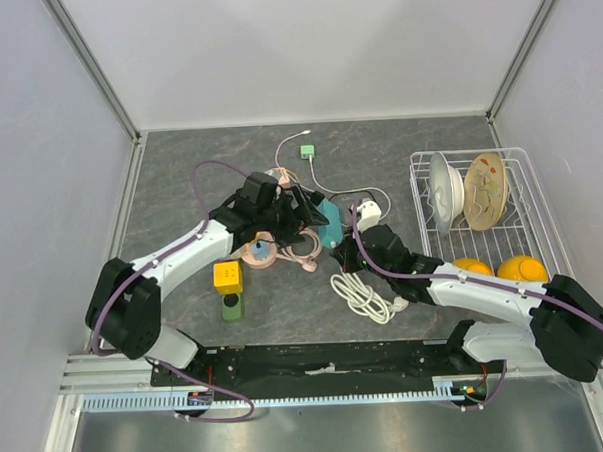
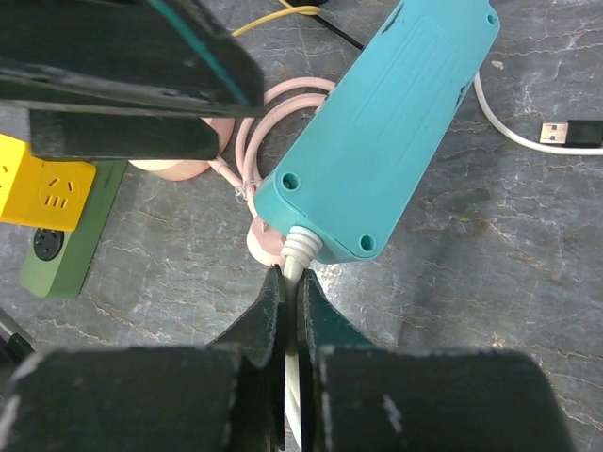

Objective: Insert the plug
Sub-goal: Adjust the socket at the center of the board.

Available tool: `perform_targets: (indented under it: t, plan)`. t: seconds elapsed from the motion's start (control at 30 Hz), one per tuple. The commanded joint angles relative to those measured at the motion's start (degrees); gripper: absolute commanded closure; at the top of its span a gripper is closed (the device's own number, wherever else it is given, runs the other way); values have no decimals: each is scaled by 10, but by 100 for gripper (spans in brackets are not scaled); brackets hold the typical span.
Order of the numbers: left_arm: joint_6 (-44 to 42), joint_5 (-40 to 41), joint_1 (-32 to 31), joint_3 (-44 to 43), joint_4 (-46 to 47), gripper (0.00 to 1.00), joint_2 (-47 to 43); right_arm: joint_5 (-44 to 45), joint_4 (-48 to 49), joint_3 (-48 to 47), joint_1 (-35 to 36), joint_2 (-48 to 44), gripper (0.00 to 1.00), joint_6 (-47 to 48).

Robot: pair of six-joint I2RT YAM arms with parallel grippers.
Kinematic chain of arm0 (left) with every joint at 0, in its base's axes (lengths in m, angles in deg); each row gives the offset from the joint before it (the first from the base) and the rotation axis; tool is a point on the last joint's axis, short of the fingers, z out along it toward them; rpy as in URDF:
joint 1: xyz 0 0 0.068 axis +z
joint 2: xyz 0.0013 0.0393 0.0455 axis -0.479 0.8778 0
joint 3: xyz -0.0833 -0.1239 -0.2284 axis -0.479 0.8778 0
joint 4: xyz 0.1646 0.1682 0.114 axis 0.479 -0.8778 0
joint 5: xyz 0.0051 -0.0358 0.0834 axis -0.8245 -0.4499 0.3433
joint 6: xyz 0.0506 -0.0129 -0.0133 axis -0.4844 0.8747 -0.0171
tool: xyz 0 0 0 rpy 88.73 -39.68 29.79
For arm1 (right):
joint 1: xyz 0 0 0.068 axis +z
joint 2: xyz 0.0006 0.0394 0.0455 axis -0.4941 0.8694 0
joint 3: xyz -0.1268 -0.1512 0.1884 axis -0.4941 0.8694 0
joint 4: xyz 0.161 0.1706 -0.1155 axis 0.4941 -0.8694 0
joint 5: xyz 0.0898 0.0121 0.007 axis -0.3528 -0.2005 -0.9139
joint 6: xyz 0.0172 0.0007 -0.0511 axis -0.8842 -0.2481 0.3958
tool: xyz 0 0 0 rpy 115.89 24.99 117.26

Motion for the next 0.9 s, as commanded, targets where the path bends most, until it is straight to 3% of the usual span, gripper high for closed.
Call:
perform_targets:
  t: [0.0, 0.33, 0.43, 0.47, 0.6, 0.67, 0.7, 0.8, 0.87]
  plan:
    - [30, -33, -9, -41, 7, 11, 37, -12, 71, 5, -2, -23, 100, -8]
    - [33, -34, -48, -78, -17, 27, 97, -23, 95, 23, -3, -29, 100, -7]
    - [32, -27, -52, -81, -18, 48, 98, -27, 96, 24, -2, -31, 100, -2]
    - [24, -23, -52, -82, -18, 62, 94, -31, 96, 26, -1, -34, 100, -1]
    - [-38, 16, -52, -104, -41, 98, 76, -40, 81, 25, -2, -41, 98, -7]
    - [-96, 47, -52, -117, -53, 98, 65, -41, 58, 19, -2, -52, 78, -13]
    - [-120, 58, -52, -137, -66, 98, 61, -36, 50, 16, -2, -58, 62, -17]
    - [-220, 109, -52, -186, -91, 98, 49, -20, 6, -2, -4, -84, 39, -22]
    - [-293, 155, -52, -233, -109, 98, 46, -11, -30, -18, -12, -106, 33, -23]
